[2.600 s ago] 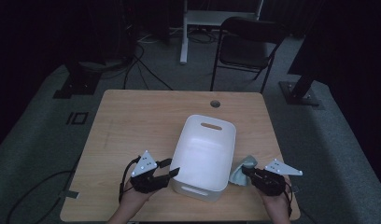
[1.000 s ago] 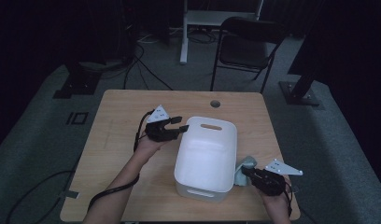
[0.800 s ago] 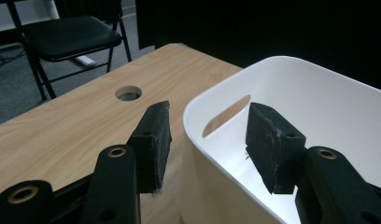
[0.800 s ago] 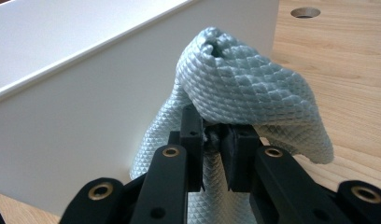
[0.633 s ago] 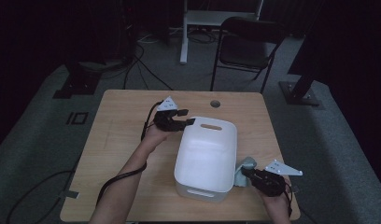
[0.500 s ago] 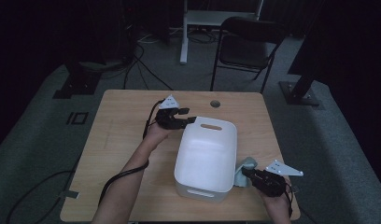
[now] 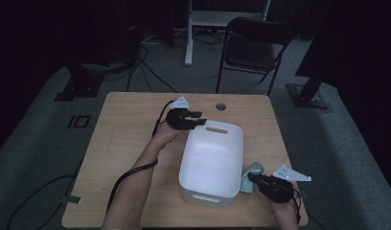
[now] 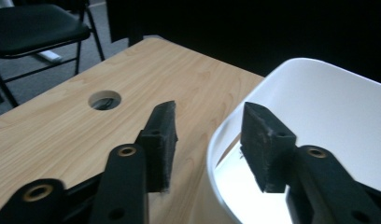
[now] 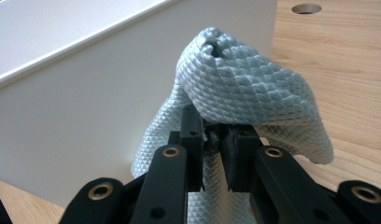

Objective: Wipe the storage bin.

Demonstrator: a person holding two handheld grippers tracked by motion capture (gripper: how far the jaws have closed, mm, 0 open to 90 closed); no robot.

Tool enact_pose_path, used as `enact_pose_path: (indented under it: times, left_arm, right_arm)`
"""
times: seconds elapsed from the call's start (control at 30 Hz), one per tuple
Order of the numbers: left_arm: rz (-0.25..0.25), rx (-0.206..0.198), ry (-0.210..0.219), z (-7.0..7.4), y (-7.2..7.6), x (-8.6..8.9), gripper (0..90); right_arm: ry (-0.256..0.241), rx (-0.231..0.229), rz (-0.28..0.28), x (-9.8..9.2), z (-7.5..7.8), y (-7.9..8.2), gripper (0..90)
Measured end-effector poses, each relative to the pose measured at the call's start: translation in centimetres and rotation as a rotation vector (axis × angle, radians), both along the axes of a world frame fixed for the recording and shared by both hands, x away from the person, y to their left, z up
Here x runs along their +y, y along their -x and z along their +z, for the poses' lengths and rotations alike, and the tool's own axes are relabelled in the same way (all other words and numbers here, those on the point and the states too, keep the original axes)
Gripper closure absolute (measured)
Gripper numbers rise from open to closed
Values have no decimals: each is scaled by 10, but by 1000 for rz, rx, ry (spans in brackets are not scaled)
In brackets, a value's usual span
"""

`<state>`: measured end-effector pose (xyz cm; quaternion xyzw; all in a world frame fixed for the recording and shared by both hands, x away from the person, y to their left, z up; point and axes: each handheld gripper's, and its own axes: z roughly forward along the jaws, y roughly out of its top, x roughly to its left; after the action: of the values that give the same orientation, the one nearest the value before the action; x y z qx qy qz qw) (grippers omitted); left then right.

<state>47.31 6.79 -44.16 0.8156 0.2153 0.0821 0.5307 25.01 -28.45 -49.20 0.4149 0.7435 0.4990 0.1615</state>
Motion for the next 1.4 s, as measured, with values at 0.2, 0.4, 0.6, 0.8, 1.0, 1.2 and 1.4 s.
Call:
enact_pose_path:
  times: [0.2, 0.4, 0.6, 0.8, 1.0, 1.2, 1.4]
  left_arm:
    - [-34, 22, -29, -4, -1, -4, 738]
    - [-12, 7, -11, -7, 2, -1, 774]
    - [53, 7, 5, -9, 7, 9, 786]
    - [110, 7, -5, -8, 17, 25, 810]
    - [160, 5, -8, -8, 30, 44, 824]
    - [177, 8, 4, -9, 34, 54, 821]
    - [138, 19, 10, -9, 24, 50, 777]
  right_arm:
    - [-1, 0, -2, -1, 0, 0, 801]
    - [-6, 2, -3, -2, -1, -1, 801]
    - [-3, 1, -5, -2, 0, 0, 801]
    - [-8, 1, -12, -4, 0, -1, 801]
    - [-6, 2, -17, -4, 0, -2, 801]
    - [-9, -3, -20, -4, 2, -2, 801]
    - [-10, -5, -21, -4, 2, -2, 801]
